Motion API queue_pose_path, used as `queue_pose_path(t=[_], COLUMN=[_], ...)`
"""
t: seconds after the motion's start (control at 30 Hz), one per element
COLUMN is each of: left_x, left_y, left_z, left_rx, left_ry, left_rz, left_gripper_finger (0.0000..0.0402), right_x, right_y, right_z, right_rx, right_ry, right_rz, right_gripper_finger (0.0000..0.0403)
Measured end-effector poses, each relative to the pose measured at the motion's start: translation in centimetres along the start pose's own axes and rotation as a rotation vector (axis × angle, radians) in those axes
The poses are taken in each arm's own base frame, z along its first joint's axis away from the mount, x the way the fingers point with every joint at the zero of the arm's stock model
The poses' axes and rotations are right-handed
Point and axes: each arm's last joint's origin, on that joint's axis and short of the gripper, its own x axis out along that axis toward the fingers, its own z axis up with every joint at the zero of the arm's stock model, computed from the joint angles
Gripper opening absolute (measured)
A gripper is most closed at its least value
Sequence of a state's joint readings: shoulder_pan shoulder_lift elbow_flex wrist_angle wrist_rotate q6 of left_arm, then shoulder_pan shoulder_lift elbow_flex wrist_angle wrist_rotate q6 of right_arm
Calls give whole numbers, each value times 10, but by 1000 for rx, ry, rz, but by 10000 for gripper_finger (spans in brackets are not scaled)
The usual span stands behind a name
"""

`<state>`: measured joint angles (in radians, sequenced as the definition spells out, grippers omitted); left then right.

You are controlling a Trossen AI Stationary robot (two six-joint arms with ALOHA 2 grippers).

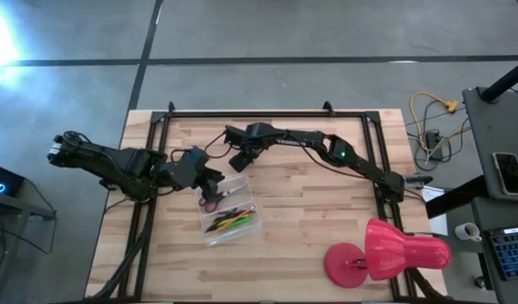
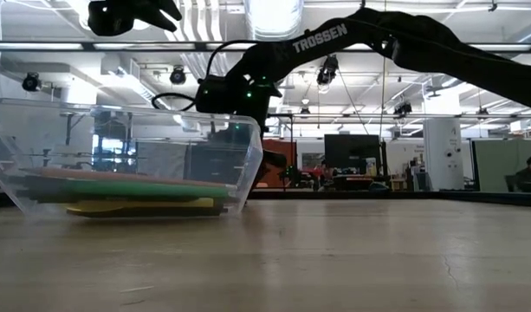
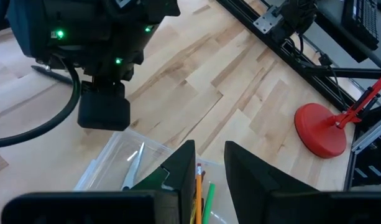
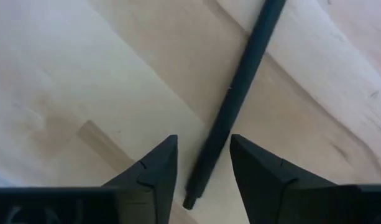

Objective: Pick & place school supplies into a supply box
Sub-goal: Put the black pen into the stationery box

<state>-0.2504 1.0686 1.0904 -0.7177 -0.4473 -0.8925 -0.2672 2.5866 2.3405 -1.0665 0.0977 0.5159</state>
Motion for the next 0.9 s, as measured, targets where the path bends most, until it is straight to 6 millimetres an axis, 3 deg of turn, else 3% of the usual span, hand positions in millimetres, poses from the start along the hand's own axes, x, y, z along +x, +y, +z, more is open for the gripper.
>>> queue_pose_path(t=[0.43,0.67,0.9], left_x=[0,-1,-1], left_y=[-1,-1,-1], left_z=[-1,-1,-1], left_rx=[2,2,3], left_ry=[0,1,0], left_rz=[-5,-7,-6], left_gripper_finger=[71,71,71], right_x=[4,-3,-53], right_y=[-1,0,15], right_z=[-5,-2,10], right_rx=[-120,-127,-178], right_ry=[16,14,-166], right_rz=[-47,21,113], right_gripper_finger=[36,25,17])
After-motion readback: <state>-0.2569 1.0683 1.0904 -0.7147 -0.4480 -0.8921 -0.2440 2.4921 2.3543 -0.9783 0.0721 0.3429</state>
